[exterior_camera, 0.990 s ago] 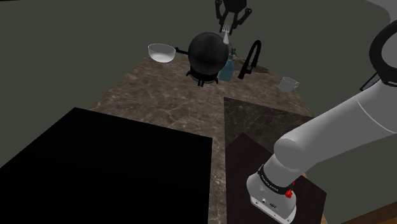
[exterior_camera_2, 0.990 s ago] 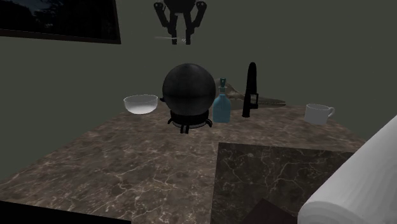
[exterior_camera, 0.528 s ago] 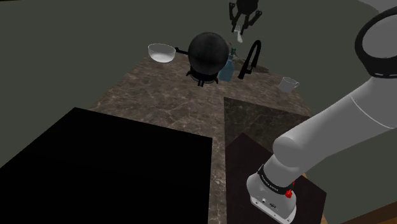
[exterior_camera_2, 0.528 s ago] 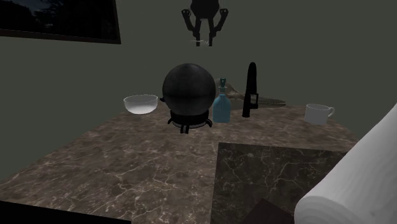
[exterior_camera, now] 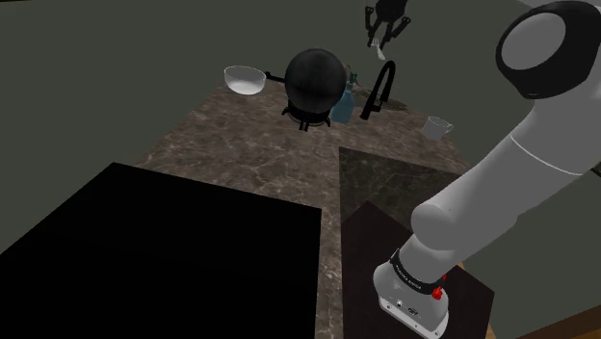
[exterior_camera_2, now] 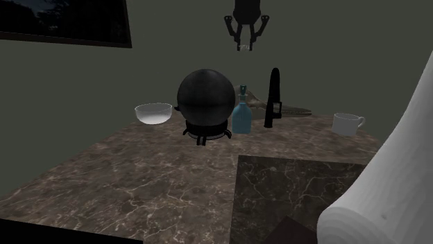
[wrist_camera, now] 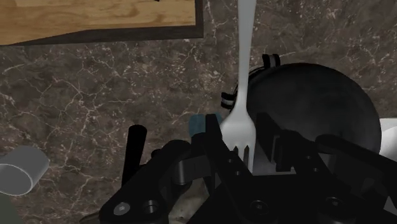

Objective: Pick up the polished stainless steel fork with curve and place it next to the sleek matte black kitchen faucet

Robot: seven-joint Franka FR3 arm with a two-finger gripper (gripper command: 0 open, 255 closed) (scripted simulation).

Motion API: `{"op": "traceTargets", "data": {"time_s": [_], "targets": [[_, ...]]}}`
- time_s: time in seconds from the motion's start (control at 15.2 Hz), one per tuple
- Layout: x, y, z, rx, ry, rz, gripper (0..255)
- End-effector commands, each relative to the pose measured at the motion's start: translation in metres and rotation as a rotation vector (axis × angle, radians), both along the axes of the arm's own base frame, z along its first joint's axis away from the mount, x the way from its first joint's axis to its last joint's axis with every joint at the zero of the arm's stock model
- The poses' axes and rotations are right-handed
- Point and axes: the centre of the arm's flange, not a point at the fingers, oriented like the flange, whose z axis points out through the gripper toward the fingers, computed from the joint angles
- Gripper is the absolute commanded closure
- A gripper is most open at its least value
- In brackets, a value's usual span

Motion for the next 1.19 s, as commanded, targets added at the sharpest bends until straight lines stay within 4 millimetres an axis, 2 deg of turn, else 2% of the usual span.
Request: {"op": "traceTargets", "data": {"time_s": [0.0,0.2,1.12], "targets": [[0.0,-0.025,0.001,-0.001,0.0,0.001,255],[0.001,-0.062,0.002,-0.001,0.0,0.001,255],[0.001,-0.062,-0.072,-0.001,0.0,0.001,255]]}}
